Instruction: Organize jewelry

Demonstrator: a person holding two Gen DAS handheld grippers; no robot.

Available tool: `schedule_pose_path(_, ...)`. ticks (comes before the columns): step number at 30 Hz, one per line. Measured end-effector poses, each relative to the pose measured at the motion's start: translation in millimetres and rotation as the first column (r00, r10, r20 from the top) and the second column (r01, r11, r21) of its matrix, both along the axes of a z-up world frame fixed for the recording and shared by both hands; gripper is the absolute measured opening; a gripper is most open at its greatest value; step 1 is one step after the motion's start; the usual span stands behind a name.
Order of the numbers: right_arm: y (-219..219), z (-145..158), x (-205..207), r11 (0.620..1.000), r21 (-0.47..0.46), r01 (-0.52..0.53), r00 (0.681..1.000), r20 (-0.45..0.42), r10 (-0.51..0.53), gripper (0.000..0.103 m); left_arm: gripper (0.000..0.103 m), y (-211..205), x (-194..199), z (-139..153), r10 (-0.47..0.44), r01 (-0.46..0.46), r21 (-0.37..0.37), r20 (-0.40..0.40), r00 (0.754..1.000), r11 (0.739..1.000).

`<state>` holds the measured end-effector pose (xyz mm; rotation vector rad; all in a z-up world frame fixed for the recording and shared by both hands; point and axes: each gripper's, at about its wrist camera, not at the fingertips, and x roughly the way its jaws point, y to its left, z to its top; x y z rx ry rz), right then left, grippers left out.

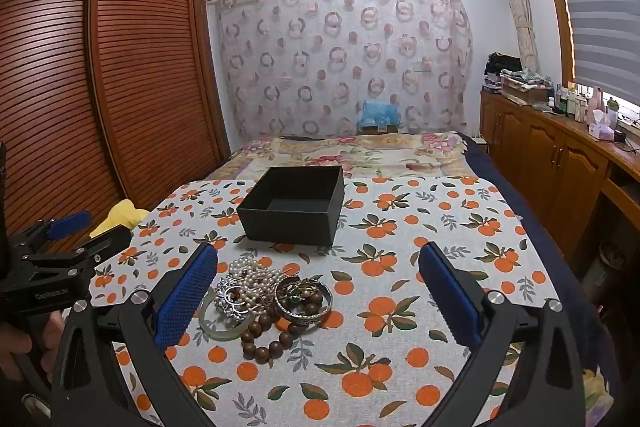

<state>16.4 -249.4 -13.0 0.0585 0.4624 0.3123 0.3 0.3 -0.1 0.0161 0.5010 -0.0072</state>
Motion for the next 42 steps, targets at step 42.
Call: schedule_pose_path(42,-0.1,-1.2,1.1,1.000,0.003,-0.001,1.000,-0.001,0.001,0.101,0.096,-1.3,-2.1,1.9,0.000,0.000,0.001,0.010,1.000,1.000)
